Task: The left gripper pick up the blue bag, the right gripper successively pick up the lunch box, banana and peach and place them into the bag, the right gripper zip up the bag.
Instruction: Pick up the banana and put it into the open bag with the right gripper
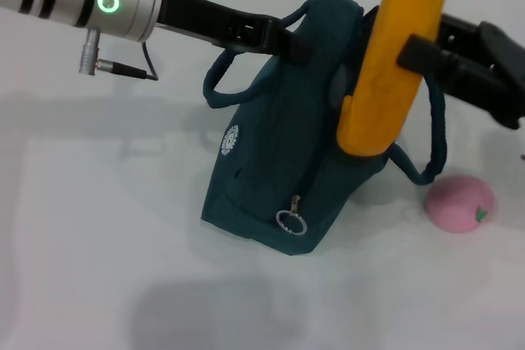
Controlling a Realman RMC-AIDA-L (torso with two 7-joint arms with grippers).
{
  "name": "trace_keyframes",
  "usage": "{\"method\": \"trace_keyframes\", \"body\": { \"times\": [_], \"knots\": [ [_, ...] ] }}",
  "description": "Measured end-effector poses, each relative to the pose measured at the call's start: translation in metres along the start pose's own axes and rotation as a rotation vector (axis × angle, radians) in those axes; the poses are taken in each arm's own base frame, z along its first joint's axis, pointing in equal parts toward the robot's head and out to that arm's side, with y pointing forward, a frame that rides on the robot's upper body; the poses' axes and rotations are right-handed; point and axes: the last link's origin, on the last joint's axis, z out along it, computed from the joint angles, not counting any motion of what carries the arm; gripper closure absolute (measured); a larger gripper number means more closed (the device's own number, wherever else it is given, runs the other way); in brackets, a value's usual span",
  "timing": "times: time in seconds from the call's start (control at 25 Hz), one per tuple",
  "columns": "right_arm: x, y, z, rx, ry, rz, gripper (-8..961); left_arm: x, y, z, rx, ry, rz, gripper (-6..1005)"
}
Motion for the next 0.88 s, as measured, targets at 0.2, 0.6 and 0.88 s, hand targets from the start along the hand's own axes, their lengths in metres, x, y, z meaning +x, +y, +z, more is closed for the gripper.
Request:
{"method": "trace_keyframes", "body": {
  "times": [0.2,0.6,0.88],
  "knots": [
    [0.016,-0.001,0.005,0.018,0.030,-0.049,513,0.002,0.001,0.000,0.000,0.001,-0.007,946],
    [0.032,-0.012,0.003,0.112,0.091,-0.052,514,0.001,0.001,0.000,-0.002,0.000,-0.024,946],
    [0.044,-0.007,-0.001,0.112,0.127,-0.004,514,0.001,0.000,-0.001,0.002,0.000,-0.025,945]
  ]
}}
